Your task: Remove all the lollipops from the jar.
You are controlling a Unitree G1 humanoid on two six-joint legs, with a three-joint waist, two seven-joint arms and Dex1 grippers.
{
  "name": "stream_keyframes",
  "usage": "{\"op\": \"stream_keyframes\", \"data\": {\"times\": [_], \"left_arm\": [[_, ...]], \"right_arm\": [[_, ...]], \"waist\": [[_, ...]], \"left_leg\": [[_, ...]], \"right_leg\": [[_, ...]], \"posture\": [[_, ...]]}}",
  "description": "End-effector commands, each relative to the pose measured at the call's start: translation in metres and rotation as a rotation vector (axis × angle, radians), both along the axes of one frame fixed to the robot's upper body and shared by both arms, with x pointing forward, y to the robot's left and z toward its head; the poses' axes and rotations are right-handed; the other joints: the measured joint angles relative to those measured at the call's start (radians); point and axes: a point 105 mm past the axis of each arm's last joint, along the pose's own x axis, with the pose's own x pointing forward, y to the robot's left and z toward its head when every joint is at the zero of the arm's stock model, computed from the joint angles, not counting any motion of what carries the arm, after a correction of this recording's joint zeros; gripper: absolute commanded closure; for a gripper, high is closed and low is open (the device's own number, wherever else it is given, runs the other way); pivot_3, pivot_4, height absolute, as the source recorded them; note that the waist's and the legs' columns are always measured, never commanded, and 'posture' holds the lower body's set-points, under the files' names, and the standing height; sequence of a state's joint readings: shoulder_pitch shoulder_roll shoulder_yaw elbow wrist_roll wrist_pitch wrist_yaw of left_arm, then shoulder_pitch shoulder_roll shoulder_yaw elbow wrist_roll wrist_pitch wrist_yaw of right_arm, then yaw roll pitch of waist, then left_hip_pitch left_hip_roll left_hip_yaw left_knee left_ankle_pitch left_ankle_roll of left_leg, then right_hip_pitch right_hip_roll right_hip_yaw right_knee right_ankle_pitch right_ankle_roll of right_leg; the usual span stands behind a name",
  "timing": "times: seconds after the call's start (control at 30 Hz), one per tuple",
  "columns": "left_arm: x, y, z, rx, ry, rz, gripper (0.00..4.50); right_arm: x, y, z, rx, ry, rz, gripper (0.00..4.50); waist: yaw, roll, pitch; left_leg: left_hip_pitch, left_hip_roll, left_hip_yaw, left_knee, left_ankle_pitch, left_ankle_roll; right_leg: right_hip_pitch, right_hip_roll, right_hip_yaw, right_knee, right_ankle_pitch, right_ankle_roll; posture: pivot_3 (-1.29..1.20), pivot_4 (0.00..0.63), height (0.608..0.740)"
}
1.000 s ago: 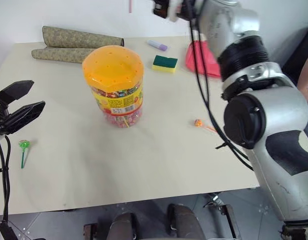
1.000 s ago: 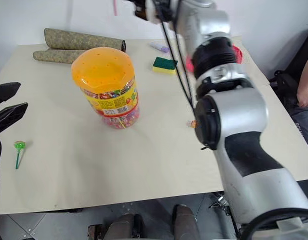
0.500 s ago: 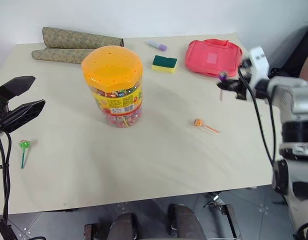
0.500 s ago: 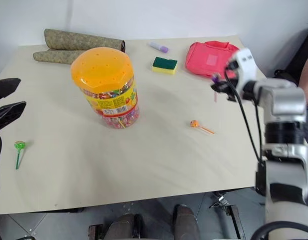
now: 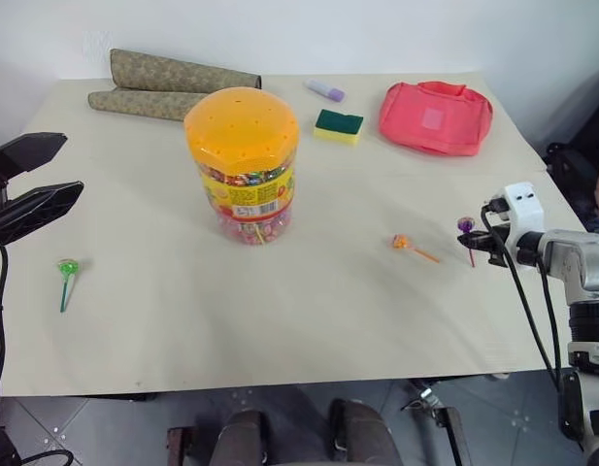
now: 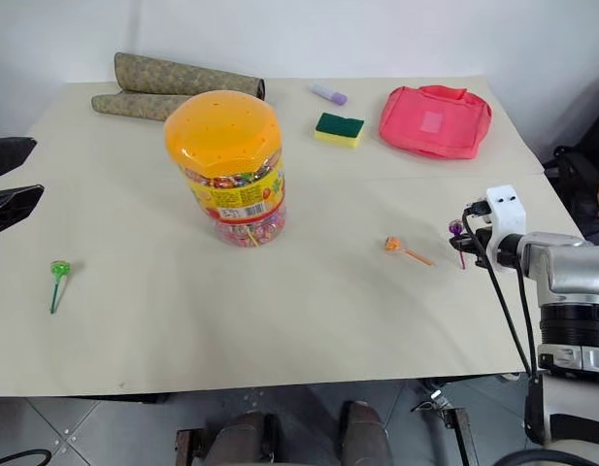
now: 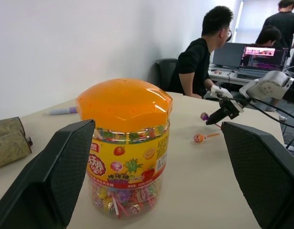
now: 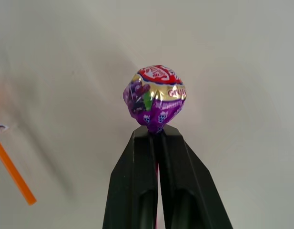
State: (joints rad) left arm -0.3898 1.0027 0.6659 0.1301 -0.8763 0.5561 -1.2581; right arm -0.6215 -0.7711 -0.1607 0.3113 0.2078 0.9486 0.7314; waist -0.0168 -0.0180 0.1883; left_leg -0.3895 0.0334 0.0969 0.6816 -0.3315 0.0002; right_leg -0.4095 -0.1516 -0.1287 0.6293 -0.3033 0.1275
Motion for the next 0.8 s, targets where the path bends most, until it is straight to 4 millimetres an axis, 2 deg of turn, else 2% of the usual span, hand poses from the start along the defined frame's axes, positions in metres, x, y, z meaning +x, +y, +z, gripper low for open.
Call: {"op": "stream_keyframes", "data": {"times": [0.03,0.23,0.3,0.37,0.57,0.63,0.7,0.73,0.8], "left_arm": [[-0.007,-0.001,0.013,0.011,-0.046,-0.004,0.0],[-0.006,-0.003,0.008,0.022,-0.023,-0.009,0.0],[-0.001,0.0,0.005,0.046,-0.013,0.023,0.0],[0.011,0.011,0.004,0.031,-0.003,0.132,0.0],[0.02,0.019,-0.006,0.012,0.081,0.196,0.0],[0.025,0.022,-0.012,0.019,0.124,0.238,0.0],[0.027,0.025,-0.02,0.021,0.173,0.263,0.0],[0.028,0.025,-0.023,0.02,0.188,0.267,0.0],[0.026,0.022,-0.026,0.022,0.167,0.234,0.0]], "right_arm": [[-0.004,-0.005,-0.004,-0.003,0.003,-0.022,3.21],[-0.009,-0.005,-0.005,0.004,-0.007,-0.03,1.23],[-0.012,-0.002,0.003,0.017,-0.037,-0.01,0.51],[-0.017,0.007,0.021,0.053,-0.111,0.059,0.02],[-0.041,0.027,0.059,0.117,-0.238,0.272,0.02],[-0.05,0.039,0.071,0.139,-0.285,0.371,0.02],[-0.064,0.062,0.088,0.103,-0.427,0.532,0.02],[-0.07,0.071,0.093,0.097,-0.469,0.595,0.02],[-0.076,0.082,0.088,0.098,-0.457,0.667,0.02]], "waist": [[0.0,-0.001,0.0],[0.003,-0.001,-0.001],[0.006,-0.001,-0.001],[0.012,-0.001,-0.001],[0.014,-0.001,-0.001],[0.015,-0.001,-0.001],[0.015,-0.001,-0.001],[0.015,-0.001,-0.001],[0.013,-0.001,-0.001]], "left_leg": [[0.0,0.0,0.0,0.0,0.0,0.0],[0.0,0.0,0.0,0.001,0.0,0.0],[0.0,0.0,0.0,0.001,0.0,0.0],[0.0,0.0,0.0,0.001,0.0,0.0],[0.0,0.0,0.0,0.0,0.0,0.0],[0.0,0.0,0.0,0.0,0.0,0.0],[0.0,0.0,0.0,0.0,0.0,0.0],[0.0,0.0,0.0,0.0,0.0,0.0],[0.001,0.0,0.0,0.0,0.0,0.0]], "right_leg": [[0.0,0.0,0.0,0.0,0.0,0.0],[0.001,0.0,0.0,0.0,0.0,0.0],[0.001,0.0,0.0,0.0,0.0,0.0],[0.0,0.0,0.0,0.0,0.0,0.0],[0.0,0.0,0.0,0.0,0.0,0.001],[0.0,0.0,0.0,0.0,0.0,0.001],[0.0,0.0,0.0,0.0,0.0,0.001],[0.0,0.001,0.0,0.0,0.0,0.001],[0.0,0.001,0.0,0.0,0.0,0.001]], "posture": [[0.0,0.15,0.74],[0.0,0.15,0.74],[0.0,0.15,0.74],[0.0,0.15,0.74],[0.0,0.15,0.74],[0.0,0.15,0.74],[0.0,0.15,0.74],[0.0,0.15,0.74],[0.0,0.15,0.74]]}}
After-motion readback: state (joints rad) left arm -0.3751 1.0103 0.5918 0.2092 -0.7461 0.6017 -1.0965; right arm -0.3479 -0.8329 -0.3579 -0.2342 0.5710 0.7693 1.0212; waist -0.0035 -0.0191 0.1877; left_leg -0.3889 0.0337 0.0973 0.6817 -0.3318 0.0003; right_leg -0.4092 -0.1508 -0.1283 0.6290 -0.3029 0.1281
